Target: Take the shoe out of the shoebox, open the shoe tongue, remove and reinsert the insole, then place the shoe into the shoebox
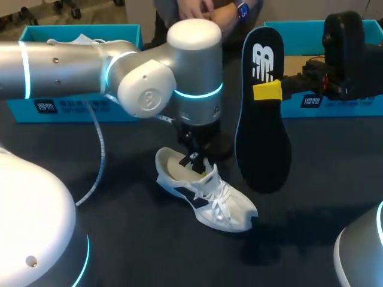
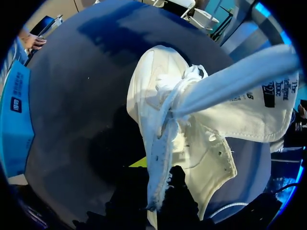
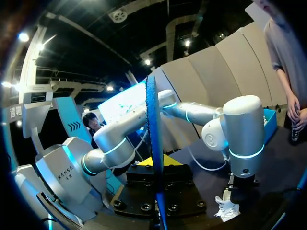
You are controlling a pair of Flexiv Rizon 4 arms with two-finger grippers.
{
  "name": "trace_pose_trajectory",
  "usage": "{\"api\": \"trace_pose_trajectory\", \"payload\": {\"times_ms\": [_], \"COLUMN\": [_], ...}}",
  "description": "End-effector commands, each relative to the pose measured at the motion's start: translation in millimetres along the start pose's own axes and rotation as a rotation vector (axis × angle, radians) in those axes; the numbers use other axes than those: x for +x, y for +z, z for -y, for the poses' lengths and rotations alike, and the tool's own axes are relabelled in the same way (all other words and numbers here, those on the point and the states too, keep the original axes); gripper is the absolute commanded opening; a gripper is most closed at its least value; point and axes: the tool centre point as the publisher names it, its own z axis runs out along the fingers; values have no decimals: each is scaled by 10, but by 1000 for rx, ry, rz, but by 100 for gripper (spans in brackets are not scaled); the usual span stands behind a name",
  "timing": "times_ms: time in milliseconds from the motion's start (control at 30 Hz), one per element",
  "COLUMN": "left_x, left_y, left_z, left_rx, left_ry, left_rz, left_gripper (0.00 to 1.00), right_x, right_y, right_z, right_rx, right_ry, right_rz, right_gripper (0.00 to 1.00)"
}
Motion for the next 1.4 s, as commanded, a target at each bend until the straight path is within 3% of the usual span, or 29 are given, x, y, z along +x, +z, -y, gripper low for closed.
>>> {"api": "trace_pose_trajectory", "payload": {"times_ms": [33, 100, 167, 233, 267, 300, 1000, 1400], "left_x": [-160, -187, -192, -192, -193, -194, 74, 11], "left_y": [106, 122, 122, 118, 115, 104, -476, -688], "left_z": [22, 12, 11, 11, 10, 3, -119, -151], "left_rx": [-10, -13, -12, -12, -14, -14, -14, -18], "left_ry": [-2, -8, -3, -2, -2, -12, -25, -36], "left_rz": [-35, -33, -24, -17, -9, 2, 119, 175], "left_gripper": [0, 0, 22, 50, 82, 100, 100, 100], "right_x": [-27, -27, -27, -27, -27, -27, -27, -27], "right_y": [25, 25, 25, 25, 25, 25, 25, 25], "right_z": [-21, -21, -21, -21, -21, -21, -21, -21], "right_rx": [4, 4, 4, 4, 4, 4, 4, 4], "right_ry": [1, 1, 1, 1, 1, 1, 1, 1], "right_rz": [-3, -3, -3, -3, -3, -3, -3, -3], "right_gripper": [0, 0, 0, 0, 0, 0, 0, 0]}}
